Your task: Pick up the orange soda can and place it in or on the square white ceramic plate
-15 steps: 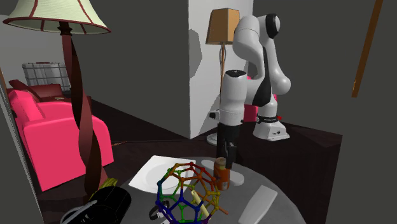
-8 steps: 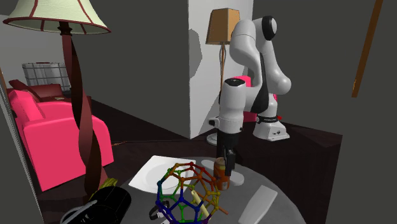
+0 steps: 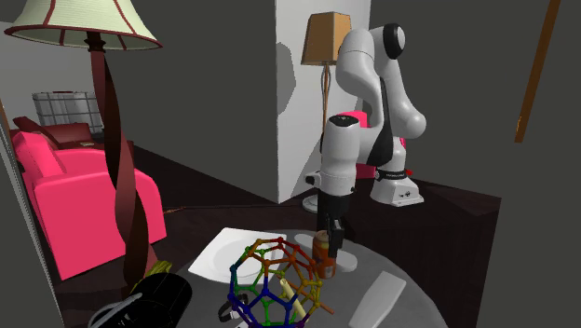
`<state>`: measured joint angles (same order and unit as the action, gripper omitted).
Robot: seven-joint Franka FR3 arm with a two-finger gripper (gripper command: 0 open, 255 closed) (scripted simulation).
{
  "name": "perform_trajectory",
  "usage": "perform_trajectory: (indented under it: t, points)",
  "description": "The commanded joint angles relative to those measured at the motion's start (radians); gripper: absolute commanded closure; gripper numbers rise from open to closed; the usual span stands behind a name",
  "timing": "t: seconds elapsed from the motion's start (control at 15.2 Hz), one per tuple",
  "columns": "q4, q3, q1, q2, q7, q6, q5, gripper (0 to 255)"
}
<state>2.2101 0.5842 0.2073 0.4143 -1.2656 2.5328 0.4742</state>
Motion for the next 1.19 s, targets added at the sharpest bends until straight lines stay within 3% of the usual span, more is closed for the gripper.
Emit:
perform_trajectory:
  t: [0.0,0.46,1.12]
  points:
    - [0.000,0.000,0.000,0.000,0.000,0.000,0.000,255]
    - [0.000,0.000,0.000,0.001,0.000,0.000,0.000,255]
    - [0.002,0.080,-0.062,-0.118,0.089,-0.093,-0.125,255]
